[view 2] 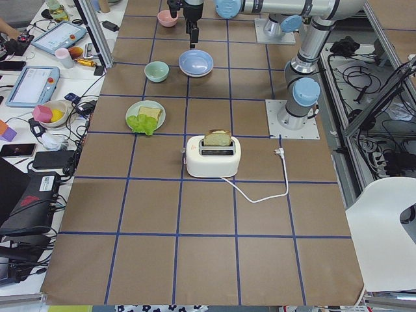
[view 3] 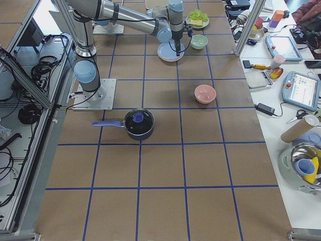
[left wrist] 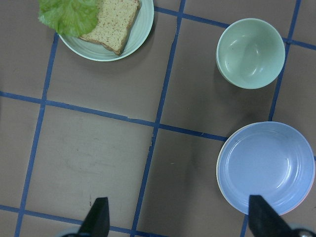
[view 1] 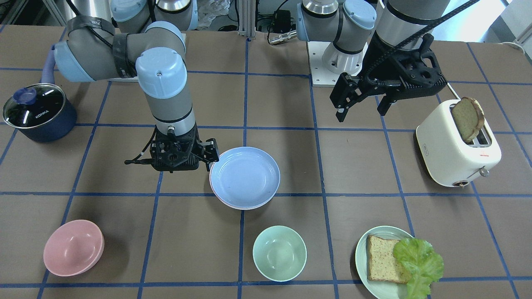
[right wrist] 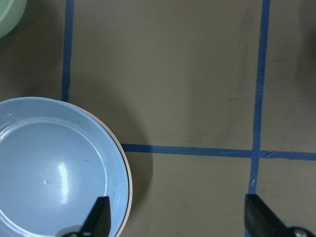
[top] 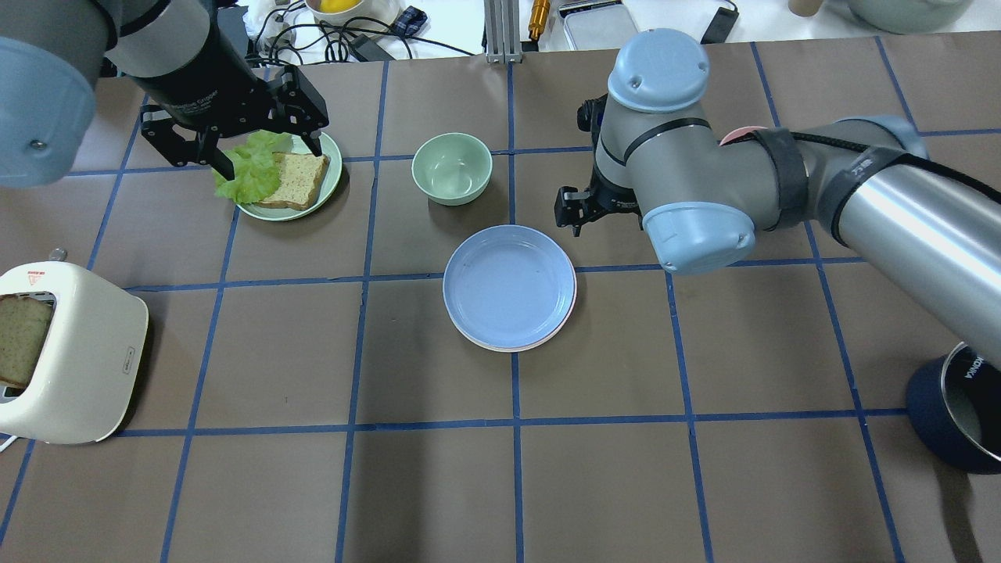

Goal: Stack three plates with pink and blue

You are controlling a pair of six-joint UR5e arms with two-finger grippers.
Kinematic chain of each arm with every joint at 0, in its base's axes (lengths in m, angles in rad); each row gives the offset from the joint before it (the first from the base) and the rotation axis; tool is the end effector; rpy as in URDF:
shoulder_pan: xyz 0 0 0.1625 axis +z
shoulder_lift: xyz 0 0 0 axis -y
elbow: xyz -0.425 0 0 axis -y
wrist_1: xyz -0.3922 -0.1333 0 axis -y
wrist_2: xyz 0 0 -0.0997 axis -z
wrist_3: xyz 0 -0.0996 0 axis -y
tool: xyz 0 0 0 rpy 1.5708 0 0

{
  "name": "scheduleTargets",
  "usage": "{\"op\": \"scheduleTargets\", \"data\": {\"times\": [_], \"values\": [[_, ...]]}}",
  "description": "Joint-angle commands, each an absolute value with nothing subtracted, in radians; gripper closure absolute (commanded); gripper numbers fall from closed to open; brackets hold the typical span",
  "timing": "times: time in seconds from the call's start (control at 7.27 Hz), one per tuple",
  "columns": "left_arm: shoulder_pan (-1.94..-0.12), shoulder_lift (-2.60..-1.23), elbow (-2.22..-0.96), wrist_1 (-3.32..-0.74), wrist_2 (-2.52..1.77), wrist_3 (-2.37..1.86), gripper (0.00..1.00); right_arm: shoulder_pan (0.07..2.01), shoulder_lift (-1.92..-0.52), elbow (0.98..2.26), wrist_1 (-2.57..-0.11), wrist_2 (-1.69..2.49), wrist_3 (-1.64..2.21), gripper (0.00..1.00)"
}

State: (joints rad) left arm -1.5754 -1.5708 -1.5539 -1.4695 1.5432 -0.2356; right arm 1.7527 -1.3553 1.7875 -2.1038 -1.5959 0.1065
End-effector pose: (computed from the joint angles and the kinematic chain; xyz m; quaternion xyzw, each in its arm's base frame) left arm -0.1384 -0.5023 0.5070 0.1142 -0.9916 0.0570 0.0207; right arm 0.2293 -0.5234 0.3244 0.0370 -0.9980 0.0517 0.0052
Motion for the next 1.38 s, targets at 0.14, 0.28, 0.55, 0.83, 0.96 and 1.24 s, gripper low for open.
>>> {"op": "scheduleTargets", "data": {"times": [0.14,0.28,0.55,0.83,0.96,1.24], "values": [[-1.575,-1.571,-1.554,-1.47,1.545,-0.236,0.0,1.678,-1.462,1.773,-1.935,-1.6,0.002,0.03],[-1.575,-1.571,-1.554,-1.47,1.545,-0.235,0.0,1.675,-1.486,1.773,-1.896,-1.6,-0.03,0.03],[-1.577,-1.569,-1.549,-1.473,1.549,-0.232,0.0,1.674,-1.518,1.776,-1.861,-1.6,-0.032,0.0],[-1.577,-1.571,-1.548,-1.485,1.549,-0.129,0.0,1.674,-1.577,1.776,-1.809,-1.598,-0.032,0.0],[-1.578,-1.569,-1.549,-1.486,1.549,-0.07,0.0,1.674,-1.592,1.77,-1.78,-1.598,-0.032,0.0],[-1.578,-1.563,-1.551,-1.499,1.554,-0.051,0.0,1.674,-1.598,1.737,-1.732,-1.597,-0.032,0.0]]}}
